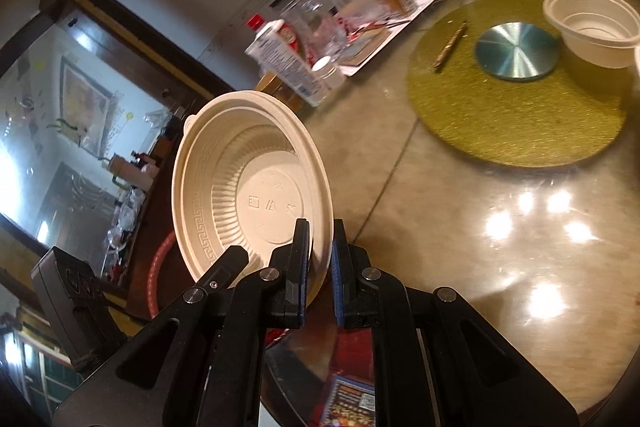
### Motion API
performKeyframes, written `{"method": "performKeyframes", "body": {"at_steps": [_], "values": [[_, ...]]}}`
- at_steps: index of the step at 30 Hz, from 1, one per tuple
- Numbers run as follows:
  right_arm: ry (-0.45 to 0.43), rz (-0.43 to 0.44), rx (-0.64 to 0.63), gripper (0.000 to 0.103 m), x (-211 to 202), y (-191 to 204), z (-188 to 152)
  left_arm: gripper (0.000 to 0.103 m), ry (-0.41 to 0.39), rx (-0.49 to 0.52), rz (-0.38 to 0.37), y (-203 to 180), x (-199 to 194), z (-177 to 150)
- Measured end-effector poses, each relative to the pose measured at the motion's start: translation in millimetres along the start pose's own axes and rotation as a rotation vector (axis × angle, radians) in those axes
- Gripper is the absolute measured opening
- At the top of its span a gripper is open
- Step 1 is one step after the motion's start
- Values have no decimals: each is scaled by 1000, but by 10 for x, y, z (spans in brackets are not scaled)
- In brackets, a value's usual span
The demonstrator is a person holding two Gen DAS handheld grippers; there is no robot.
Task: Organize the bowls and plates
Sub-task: 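Lower the beige bowl into the white bowl on the red plates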
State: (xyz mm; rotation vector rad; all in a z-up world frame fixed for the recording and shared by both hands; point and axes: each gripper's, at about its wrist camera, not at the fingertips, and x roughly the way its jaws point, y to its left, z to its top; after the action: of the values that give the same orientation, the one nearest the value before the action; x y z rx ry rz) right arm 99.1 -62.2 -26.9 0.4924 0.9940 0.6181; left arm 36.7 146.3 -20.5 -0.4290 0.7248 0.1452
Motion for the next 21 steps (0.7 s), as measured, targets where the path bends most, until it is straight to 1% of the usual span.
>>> {"method": "performKeyframes", "body": {"at_steps": [9,21], "values": [[67,28,-40,10,320,243,-82,17,-9,-40,72,295,-75,3],[131,7,-75,10,641,419,-166,17,12,-81,113,587,-50,-46]]}}
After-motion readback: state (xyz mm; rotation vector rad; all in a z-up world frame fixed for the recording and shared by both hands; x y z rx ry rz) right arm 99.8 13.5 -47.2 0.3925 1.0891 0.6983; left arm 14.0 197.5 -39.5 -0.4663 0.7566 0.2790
